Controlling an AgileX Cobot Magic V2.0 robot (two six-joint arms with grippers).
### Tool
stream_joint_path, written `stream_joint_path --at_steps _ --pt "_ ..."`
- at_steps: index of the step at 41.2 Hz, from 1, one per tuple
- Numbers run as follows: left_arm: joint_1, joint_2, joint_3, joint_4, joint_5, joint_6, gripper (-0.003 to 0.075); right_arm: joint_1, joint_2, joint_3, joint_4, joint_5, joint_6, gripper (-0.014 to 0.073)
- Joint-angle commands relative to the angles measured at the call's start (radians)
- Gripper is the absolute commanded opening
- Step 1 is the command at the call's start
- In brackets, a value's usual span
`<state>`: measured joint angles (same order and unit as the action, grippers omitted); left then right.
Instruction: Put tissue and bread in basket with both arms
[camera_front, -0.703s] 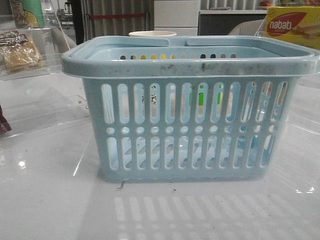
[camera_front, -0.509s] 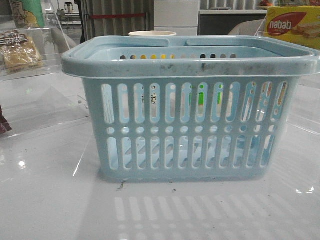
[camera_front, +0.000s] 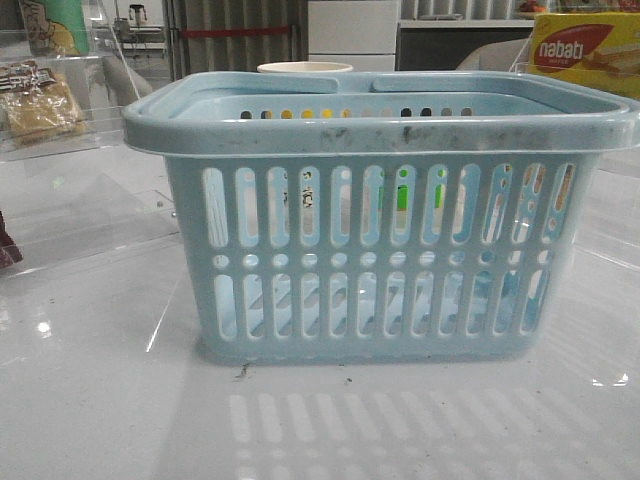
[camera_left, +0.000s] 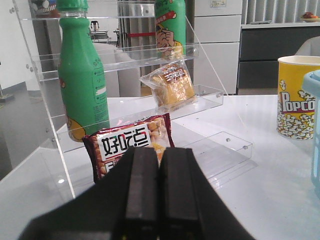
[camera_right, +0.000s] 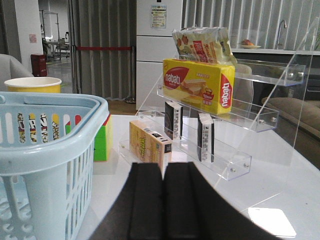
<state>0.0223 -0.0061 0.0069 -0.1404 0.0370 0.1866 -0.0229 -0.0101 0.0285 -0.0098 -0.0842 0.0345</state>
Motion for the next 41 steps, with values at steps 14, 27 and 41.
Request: stream_joint_path --at_steps 14,27,41 --pt "-0.002 -0.009 -0.224 -0.072 -0.02 -0.009 0.0091 -0.003 0.004 -0.267 -0.008 0.024 -0.007 0.0057" --pt "-0.002 0.172 -0.621 -0.07 0.105 -0.007 0.0091 -0.003 0.245 -0.684 -0.008 0.293 -0.007 0.0057" --pt "-0.002 0.427 -0.84 -0.07 0.45 -0.007 0.0091 -0.003 0.49 -0.826 -0.008 0.561 -0.007 0.0057"
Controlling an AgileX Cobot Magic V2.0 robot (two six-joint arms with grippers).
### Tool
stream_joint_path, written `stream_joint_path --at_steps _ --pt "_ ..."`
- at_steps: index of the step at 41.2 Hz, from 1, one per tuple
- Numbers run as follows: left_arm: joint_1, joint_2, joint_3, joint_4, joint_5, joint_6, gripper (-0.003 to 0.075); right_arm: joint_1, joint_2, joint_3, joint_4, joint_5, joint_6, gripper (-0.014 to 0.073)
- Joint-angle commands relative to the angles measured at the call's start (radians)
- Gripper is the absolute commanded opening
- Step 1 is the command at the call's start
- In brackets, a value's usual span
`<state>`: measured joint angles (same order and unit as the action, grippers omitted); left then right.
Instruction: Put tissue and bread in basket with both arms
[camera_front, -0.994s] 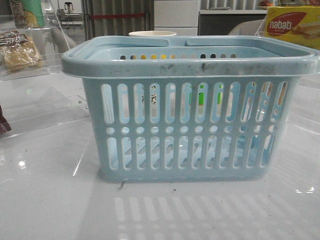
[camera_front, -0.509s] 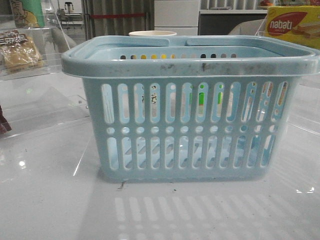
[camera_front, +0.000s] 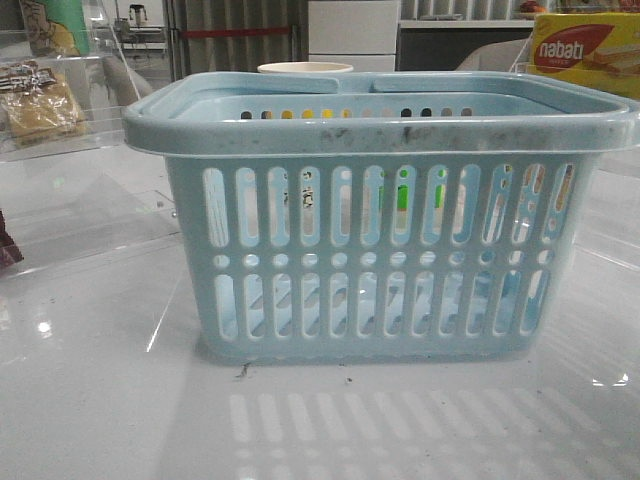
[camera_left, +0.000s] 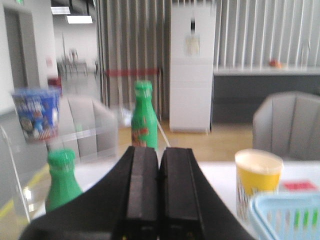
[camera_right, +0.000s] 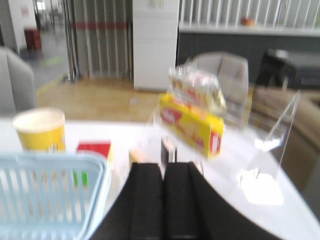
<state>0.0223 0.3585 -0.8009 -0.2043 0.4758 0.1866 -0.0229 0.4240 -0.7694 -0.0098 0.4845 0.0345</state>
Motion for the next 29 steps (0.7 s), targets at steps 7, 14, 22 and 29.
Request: stream_joint_path --at_steps 7,14,22,29 --pt "-0.002 0.143 0.006 -0.008 0.088 -0.007 0.0091 -0.003 0.161 -0.026 -0.008 0.11 -0.007 0.0057" --pt "-0.002 0.199 0.043 -0.008 0.123 -0.007 0.0091 -0.003 0.265 -0.026 -0.009 0.195 -0.007 0.0057" --pt "-0.002 0.25 0.071 -0.002 0.134 -0.007 0.0092 -0.003 0.374 -0.026 -0.009 0.239 -0.007 0.0059" --pt "-0.002 0.291 0.071 0.007 0.137 0.002 0.0309 -0.003 0.461 -0.025 -0.009 0.22 -0.008 0.0275"
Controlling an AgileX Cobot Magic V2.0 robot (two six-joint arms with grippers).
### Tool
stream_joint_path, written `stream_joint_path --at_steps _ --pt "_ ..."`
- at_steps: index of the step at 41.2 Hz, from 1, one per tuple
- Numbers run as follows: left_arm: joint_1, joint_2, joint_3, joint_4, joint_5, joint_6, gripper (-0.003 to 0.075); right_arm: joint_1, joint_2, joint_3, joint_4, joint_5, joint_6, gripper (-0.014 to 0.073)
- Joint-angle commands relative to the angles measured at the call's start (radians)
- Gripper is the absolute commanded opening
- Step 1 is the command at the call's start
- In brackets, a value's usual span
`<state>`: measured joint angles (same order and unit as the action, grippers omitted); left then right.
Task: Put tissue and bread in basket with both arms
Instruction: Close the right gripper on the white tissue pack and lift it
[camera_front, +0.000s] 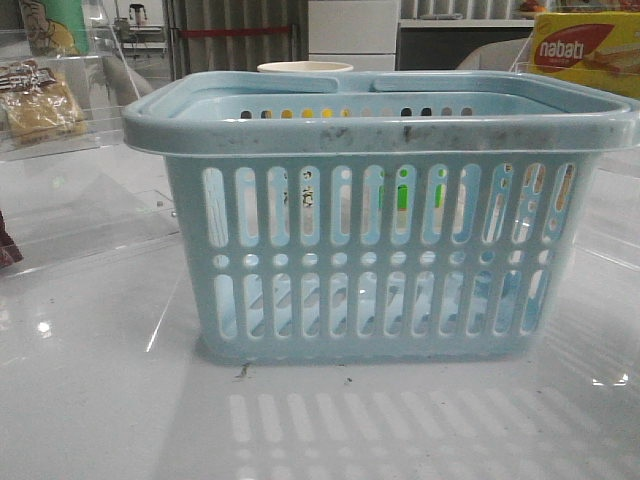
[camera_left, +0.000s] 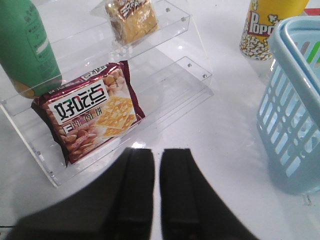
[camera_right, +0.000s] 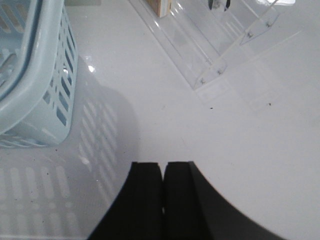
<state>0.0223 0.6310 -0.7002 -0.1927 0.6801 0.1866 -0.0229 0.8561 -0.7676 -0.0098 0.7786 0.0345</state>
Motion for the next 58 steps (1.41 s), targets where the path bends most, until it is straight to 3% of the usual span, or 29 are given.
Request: stream_joint_path --at_steps 1,5,9,18,28,45,58 --pt "-0.002 0.023 -0.03 -0.001 -0.067 0.002 0.0374 -0.003 0.04 -0.027 -0.009 -0.078 -0.008 0.0342" --pt "-0.002 0.043 -0.03 0.002 -0.072 0.002 0.0552 -0.003 0.09 -0.027 -0.009 -0.092 -0.008 0.0534" --pt "-0.002 0.057 -0.03 0.002 -0.072 0.002 0.0568 -0.003 0.147 -0.027 -0.013 -0.108 -0.008 0.0605" --pt "-0.113 0.069 -0.03 0.006 -0.088 0.002 0.0535 -0.073 0.274 -0.055 -0.019 -0.207 0.016 0.0603" --pt "-0.253 0.069 -0.03 0.013 -0.088 0.002 0.0526 -0.114 0.42 -0.221 -0.006 -0.229 0.015 0.0603" --pt "-0.268 0.069 -0.03 0.013 -0.088 0.002 0.0526 -0.114 0.698 -0.532 -0.063 -0.257 0.015 0.0603" --pt "-0.268 0.069 -0.03 0.013 -0.088 0.002 0.0526 -0.114 0.863 -0.645 -0.151 -0.313 0.015 0.0564"
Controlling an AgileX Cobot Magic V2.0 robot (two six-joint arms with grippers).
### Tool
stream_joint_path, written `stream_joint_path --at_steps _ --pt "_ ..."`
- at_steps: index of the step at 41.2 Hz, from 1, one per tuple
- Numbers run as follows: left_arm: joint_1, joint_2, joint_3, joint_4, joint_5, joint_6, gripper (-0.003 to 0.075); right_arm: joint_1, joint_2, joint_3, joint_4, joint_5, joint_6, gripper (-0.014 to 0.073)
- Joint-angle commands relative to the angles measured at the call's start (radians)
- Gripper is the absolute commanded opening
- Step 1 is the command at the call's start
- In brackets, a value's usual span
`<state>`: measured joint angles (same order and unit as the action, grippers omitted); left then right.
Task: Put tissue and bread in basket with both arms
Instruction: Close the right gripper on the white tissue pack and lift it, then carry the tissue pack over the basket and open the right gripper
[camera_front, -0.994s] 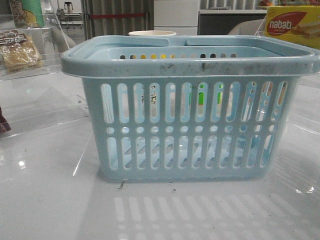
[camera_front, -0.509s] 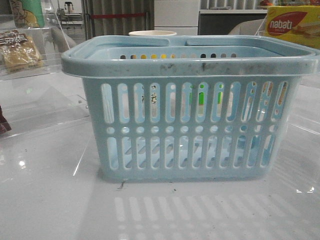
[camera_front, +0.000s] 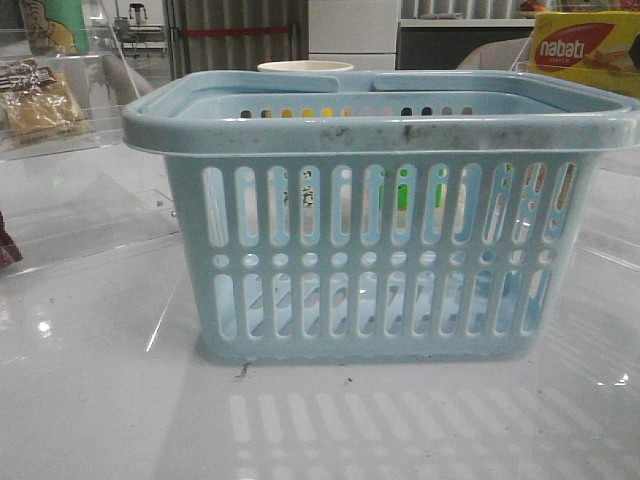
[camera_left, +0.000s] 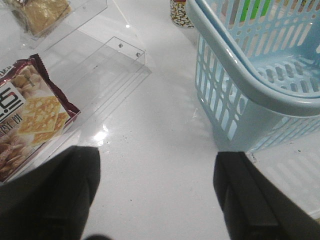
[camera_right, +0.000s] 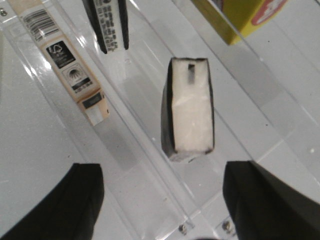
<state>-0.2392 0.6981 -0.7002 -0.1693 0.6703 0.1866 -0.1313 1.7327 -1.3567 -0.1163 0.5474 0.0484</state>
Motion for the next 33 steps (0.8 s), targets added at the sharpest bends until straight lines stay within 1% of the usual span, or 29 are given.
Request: stream_joint_path --at_steps 1,3,11,15,17,21,28,33 --pt "-0.006 0.002 -0.03 -0.012 -0.078 0.002 0.0526 -0.006 -0.004 -0.062 -0.051 -0.085 0.001 0.055" --pt "-0.006 0.002 -0.03 -0.014 -0.078 0.002 0.0526 -0.006 0.014 -0.073 -0.06 -0.093 0.001 0.0507" --pt "-0.006 0.002 -0.03 -0.016 -0.078 0.002 0.0526 -0.006 0.047 -0.084 -0.066 -0.147 0.001 0.0261" --pt "-0.006 0.002 -0.03 -0.016 -0.078 0.002 0.0526 -0.006 0.046 -0.085 -0.066 -0.157 0.001 0.0187" --pt "-0.006 0.002 -0.03 -0.016 -0.078 0.002 0.0526 -0.006 0.039 -0.085 -0.066 -0.156 0.001 0.0162" --pt "-0.006 0.002 -0.03 -0.016 -0.078 0.002 0.0526 -0.004 0.011 -0.086 -0.066 -0.148 0.001 0.0143" --pt "-0.006 0.002 -0.03 -0.016 -0.078 0.002 0.0526 0.006 -0.09 -0.087 -0.057 -0.104 0.001 0.0141" --pt "-0.006 0.002 -0.03 -0.016 -0.078 0.002 0.0526 0.025 -0.183 -0.087 -0.027 -0.043 0.001 0.0141"
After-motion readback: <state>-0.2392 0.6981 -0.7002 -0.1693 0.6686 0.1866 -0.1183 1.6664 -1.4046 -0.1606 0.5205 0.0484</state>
